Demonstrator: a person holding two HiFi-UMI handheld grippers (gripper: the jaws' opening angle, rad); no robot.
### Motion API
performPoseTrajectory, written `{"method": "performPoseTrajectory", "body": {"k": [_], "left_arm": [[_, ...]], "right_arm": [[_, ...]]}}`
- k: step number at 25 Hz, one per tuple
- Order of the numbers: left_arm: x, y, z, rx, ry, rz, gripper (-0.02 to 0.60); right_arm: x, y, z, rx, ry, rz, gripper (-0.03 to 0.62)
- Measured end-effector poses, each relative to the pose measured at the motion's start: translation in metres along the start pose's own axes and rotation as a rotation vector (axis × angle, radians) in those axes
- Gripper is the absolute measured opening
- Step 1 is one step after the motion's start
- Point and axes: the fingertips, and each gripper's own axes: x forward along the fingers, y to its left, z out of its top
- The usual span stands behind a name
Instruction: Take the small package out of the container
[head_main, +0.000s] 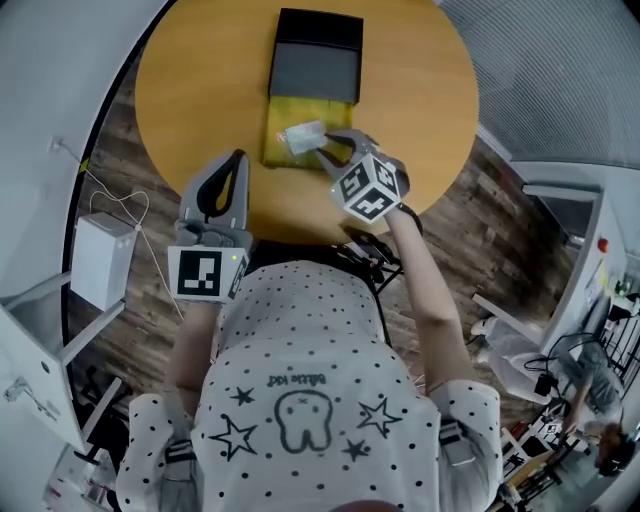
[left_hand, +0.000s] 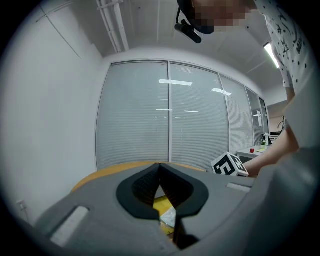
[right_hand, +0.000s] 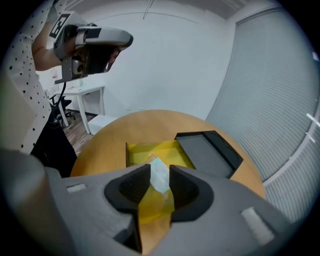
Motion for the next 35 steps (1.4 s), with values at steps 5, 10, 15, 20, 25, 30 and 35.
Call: {"method": "performPoseTrajectory", "body": {"k": [5,10,15,20,25,30,35], "left_arm": [[0.002,-0.004,0.005,0.001,0.002,-0.008,0.006],[0.007,-0.007,0.002,-0.002,0.019,-0.021,0.006],[0.015,-0.005,0.005,-0.008,0.019,-0.015,0.006],[0.019,-0.009,0.007,-0.01,0.013,-0.023,0.006],[0.02,-0.005,0.007,-0.014,0.02,-0.017,0.006],[0.022,-0.005,0.008,-0.015,0.023,-0.018,0.006],[0.021,-0.006,0.007,-0.017,0.015,-0.024,0.006]], "right_arm": [[0.016,0.011,-0.016,-0.076,0.087,0.078,0.13],[0.039,0.021,-0.026,-0.125,0.146,0.149,0.132],[0.055,0.031,-0.032,-0.229,0.217,0.226,0.14],[0.071,0.04,-0.047,-0.326,0.286,0.253,0.14],[0.076,0.042,-0.051,-0.406,0.322,0.275,0.14],[0.075,0.036,-0.049,-0.431,0.315,0.253,0.067],[0.072,0.03,-0.041,-0.387,0.303,0.206,0.017]]}}
